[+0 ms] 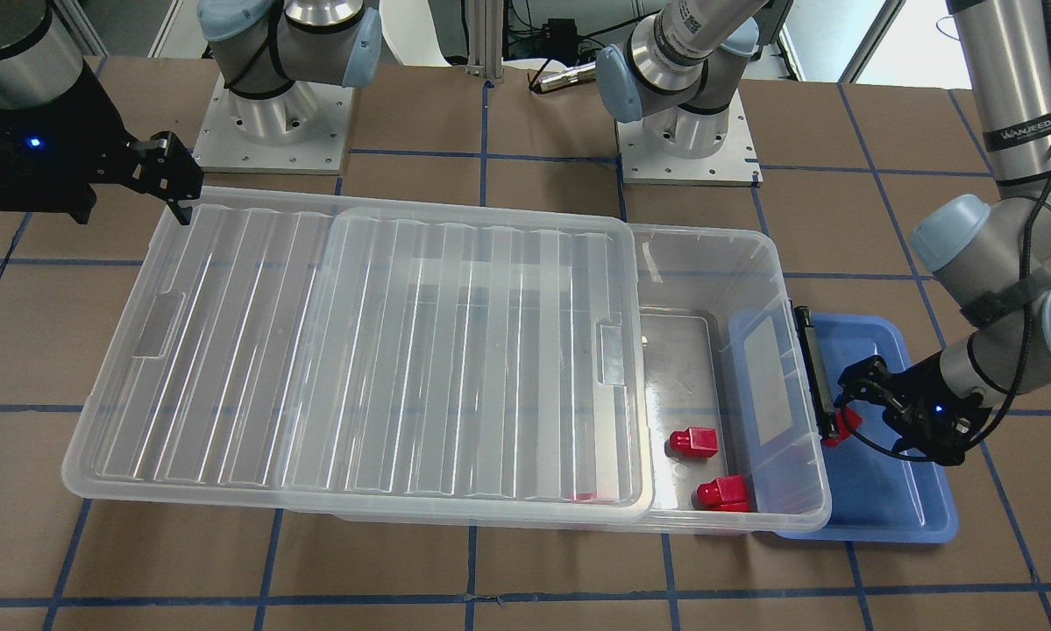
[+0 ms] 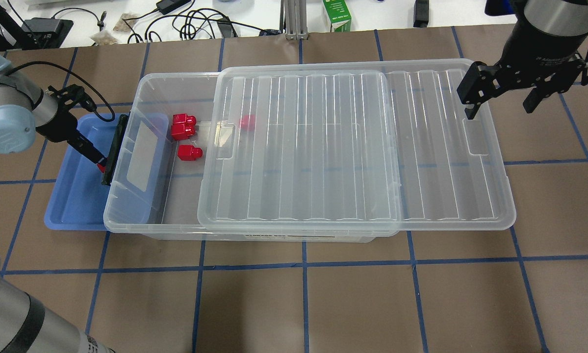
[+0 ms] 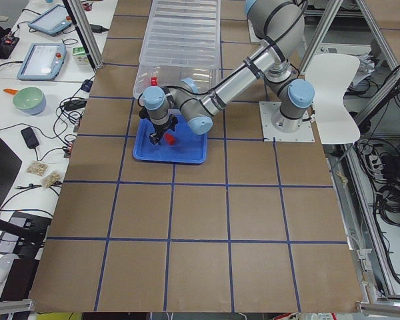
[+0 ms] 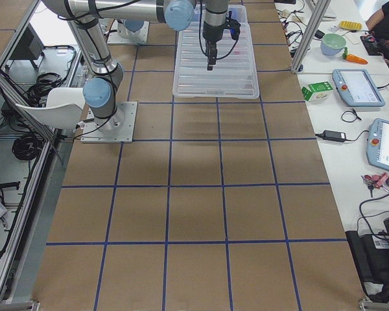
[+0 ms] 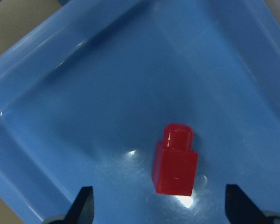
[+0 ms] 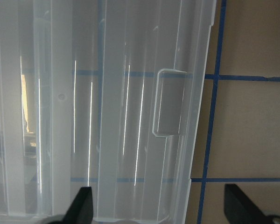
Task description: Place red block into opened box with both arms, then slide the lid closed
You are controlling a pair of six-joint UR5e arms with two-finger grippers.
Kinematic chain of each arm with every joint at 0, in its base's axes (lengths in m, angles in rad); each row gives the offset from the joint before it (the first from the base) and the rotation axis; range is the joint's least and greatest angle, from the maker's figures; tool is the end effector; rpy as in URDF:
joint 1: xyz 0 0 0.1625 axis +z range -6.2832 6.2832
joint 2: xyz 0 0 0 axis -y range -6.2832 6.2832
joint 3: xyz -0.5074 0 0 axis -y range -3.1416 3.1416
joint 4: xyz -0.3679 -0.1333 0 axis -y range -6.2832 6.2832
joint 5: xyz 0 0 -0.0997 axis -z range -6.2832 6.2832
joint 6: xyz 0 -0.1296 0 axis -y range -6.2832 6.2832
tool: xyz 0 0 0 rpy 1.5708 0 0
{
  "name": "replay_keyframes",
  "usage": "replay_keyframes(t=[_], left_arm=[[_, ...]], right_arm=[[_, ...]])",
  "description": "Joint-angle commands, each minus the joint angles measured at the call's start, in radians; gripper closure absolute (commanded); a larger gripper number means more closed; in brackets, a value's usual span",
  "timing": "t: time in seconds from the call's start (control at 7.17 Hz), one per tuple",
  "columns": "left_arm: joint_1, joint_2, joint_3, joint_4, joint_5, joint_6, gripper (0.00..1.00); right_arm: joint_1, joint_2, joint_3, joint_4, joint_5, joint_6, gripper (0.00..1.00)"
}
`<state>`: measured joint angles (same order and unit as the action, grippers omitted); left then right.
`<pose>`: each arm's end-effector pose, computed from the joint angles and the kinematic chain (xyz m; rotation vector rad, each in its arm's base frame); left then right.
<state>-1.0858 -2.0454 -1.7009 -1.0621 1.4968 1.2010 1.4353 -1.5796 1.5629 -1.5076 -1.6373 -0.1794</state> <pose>0.1633 -0.6163 0.2665 -1.0534 -2.8311 -0.0131 0.0618 -0.4696 0.5422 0.0700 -3.0812 -0.0868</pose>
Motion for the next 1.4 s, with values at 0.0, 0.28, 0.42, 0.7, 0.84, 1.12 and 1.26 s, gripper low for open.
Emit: replay_keyframes(t=[0.0,0.28,0.42,0.7,0.84,1.12,1.26], left_arm=[[0.0,-0.03,-0.003,0.002,-0.001,-0.003,0.0],[0.0,-0.041,-0.008,0.017,-0.006,-0.006,0.12],[0.0,-0.042,-0.008,0.017,-0.006,-0.009,0.42],[0.0,-0.039,-0.006,0.017,-0.006,-0.009,0.93],[0.0,-0.035,-0.003,0.017,-0.007,-0.018,1.0],[0.0,0.02,0.041,-0.004,0.005,-0.026,1.0],[0.0,0.063,0.081,-0.083,0.008,-0.034,1.0]], right_arm=[[-0.001,-0.006,0.012,0.001,0.002,0.003,0.0],[-0.001,-0.017,0.014,0.001,-0.001,0.003,0.0],[-0.001,-0.016,0.014,-0.003,0.002,0.003,0.0],[-0.001,-0.016,0.014,0.001,0.002,0.003,0.0],[-0.001,-0.014,0.014,0.001,0.002,0.003,0.0],[-0.001,-0.017,0.014,0.0,0.004,0.003,0.0],[-0.001,-0.019,0.014,0.0,0.001,0.003,0.0]])
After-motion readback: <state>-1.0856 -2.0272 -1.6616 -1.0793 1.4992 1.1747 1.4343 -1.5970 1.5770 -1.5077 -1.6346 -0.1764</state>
